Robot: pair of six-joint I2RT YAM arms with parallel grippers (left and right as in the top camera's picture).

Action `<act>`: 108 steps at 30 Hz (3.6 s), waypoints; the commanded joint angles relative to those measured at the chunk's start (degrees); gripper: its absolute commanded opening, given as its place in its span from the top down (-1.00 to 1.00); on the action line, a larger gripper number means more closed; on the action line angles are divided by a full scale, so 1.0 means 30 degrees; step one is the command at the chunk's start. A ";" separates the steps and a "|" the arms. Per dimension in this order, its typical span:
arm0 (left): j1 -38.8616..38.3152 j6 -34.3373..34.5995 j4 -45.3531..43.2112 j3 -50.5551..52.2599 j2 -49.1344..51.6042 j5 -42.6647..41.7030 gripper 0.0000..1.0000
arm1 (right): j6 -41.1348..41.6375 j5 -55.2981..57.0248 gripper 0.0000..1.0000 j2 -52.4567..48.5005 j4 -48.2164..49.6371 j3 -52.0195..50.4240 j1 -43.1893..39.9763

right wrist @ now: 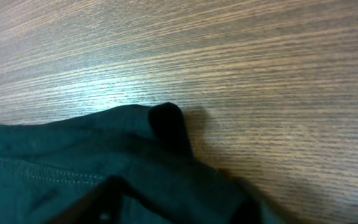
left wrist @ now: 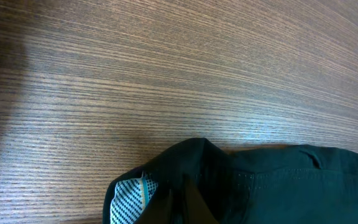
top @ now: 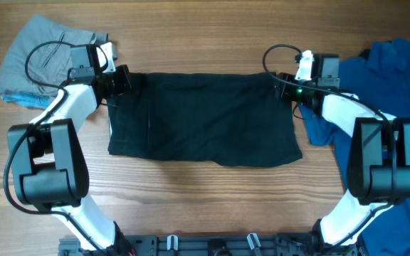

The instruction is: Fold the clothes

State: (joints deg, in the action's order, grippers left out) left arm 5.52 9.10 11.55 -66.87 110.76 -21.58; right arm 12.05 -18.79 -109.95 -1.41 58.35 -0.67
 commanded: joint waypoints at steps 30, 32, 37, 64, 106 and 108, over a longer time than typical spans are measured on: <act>-0.0036 0.3286 1.7522 -0.0087 -1.5781 0.7388 0.92 | 0.0605 0.2696 0.91 1.5438 -1.6604 0.0160 -0.0299; -0.0036 0.3985 1.8819 -0.0087 -1.6611 0.8116 0.92 | 0.0401 0.2448 0.91 1.5613 -1.6976 0.0160 -0.0299; -0.0036 0.4787 1.9919 0.0197 -1.6895 0.9165 0.92 | 0.0328 0.2324 0.91 1.5242 -1.6109 0.0153 -0.0299; -0.0036 0.3504 0.4262 0.5712 -0.6448 0.5275 -0.04 | -0.0306 -0.2761 -0.19 0.4648 -0.8167 0.0153 -0.0262; -0.0087 0.2259 -0.8779 0.4029 0.1552 -0.1319 -0.08 | 0.0561 0.0612 -0.26 0.1326 -0.3075 0.0153 -0.0262; -0.0226 0.2259 -0.8670 0.4029 0.1552 -0.1749 0.14 | 0.0546 0.0619 -0.26 0.1326 -0.3140 0.0153 -0.0262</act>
State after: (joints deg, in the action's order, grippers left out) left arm 5.30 15.38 -15.05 -54.59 113.80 -22.70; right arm 13.39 -16.08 -105.23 -10.81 58.57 -1.28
